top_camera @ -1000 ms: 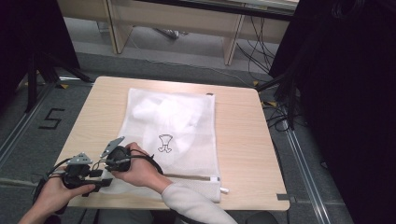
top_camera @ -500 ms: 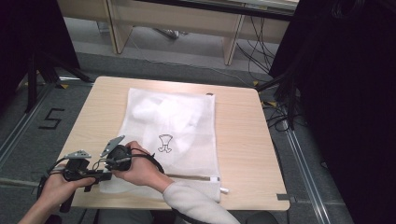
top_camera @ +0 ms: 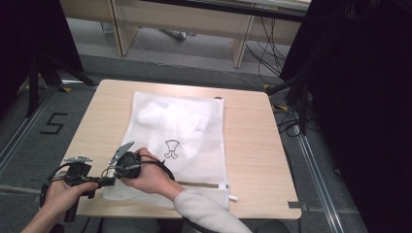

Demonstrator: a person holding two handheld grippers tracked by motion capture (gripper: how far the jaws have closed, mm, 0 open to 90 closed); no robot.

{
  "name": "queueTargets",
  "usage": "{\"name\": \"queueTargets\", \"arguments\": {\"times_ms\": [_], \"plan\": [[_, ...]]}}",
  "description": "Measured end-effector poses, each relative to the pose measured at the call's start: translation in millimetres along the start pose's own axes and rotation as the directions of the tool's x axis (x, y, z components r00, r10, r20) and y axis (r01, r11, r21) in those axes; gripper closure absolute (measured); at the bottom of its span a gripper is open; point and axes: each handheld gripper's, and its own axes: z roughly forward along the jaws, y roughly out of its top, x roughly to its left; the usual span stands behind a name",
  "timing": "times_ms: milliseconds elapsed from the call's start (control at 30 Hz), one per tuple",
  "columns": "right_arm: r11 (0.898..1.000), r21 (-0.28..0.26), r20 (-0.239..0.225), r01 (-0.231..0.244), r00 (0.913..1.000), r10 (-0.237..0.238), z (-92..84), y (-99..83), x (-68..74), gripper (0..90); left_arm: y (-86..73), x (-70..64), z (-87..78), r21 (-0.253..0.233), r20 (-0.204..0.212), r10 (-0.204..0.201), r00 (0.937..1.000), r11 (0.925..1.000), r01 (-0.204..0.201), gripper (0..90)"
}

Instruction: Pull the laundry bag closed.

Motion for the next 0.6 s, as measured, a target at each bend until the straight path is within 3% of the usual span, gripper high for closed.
{"name": "queueTargets", "arguments": {"times_ms": [233,333,433,600], "plan": [[1.0,0.007,-0.008,-0.016,0.9998,0.016,-0.5,-4.9,-2.7,82.5,0.4,0.5,-2.2,-0.012,0.02,-0.028,0.9994,0.9995,0.029,86.7],[0.999,0.008,-0.01,-0.035,0.9994,0.035,-1.0,-6.4,-2.0,82.4,0.2,1.4,-3.0,-0.025,0.02,-0.031,0.9993,0.9992,0.031,86.7],[1.0,0.015,-0.008,-0.018,0.9998,0.018,-1.1,-9.1,-3.3,82.5,0.7,1.2,-3.1,-0.011,0.026,-0.026,0.9993,0.9996,0.026,86.7],[0.999,0.021,-0.014,-0.028,0.9995,0.029,-1.7,-14.6,-4.1,82.5,0.8,0.5,-2.9,-0.016,0.021,-0.024,0.9995,0.9996,0.024,86.6]]}}
